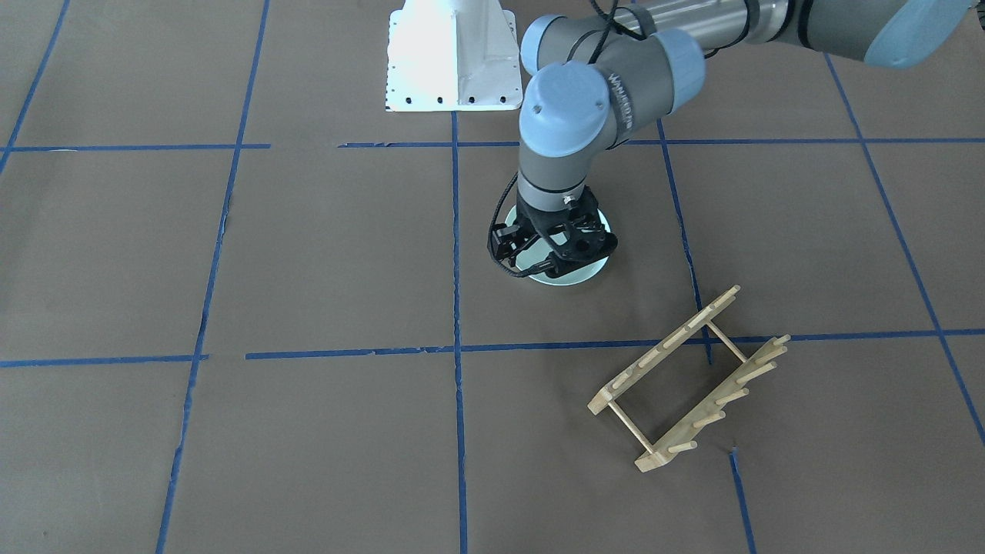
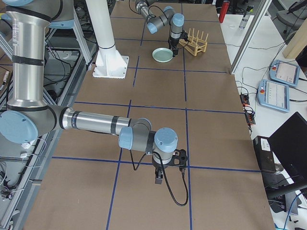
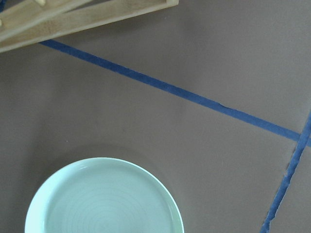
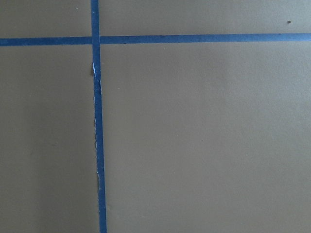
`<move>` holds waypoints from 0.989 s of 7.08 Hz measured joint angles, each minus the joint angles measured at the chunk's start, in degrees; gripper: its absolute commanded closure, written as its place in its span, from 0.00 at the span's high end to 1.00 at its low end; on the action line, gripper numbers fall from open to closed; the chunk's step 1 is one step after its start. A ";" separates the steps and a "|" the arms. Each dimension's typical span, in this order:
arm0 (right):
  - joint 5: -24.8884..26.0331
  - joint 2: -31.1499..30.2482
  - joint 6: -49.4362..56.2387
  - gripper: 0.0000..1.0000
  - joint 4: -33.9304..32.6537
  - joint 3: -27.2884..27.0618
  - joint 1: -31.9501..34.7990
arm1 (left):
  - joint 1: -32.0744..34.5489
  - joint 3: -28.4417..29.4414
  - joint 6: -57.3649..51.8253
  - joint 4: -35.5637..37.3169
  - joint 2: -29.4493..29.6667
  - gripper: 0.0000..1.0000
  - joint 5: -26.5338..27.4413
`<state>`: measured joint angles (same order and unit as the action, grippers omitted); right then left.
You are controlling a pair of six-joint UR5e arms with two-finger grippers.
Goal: Place plate on rack
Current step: 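Lower the left gripper and pinch the plate's rim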
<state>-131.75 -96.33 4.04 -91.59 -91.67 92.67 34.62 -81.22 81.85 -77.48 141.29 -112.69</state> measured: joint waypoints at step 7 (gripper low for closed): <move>0.00 0.00 0.00 1.00 0.01 0.00 0.02 | -4.64 4.14 0.15 -0.74 0.90 0.37 4.41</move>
<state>-131.75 -96.33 4.04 -91.58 -91.67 92.69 29.98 -77.08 82.00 -78.22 142.19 -108.28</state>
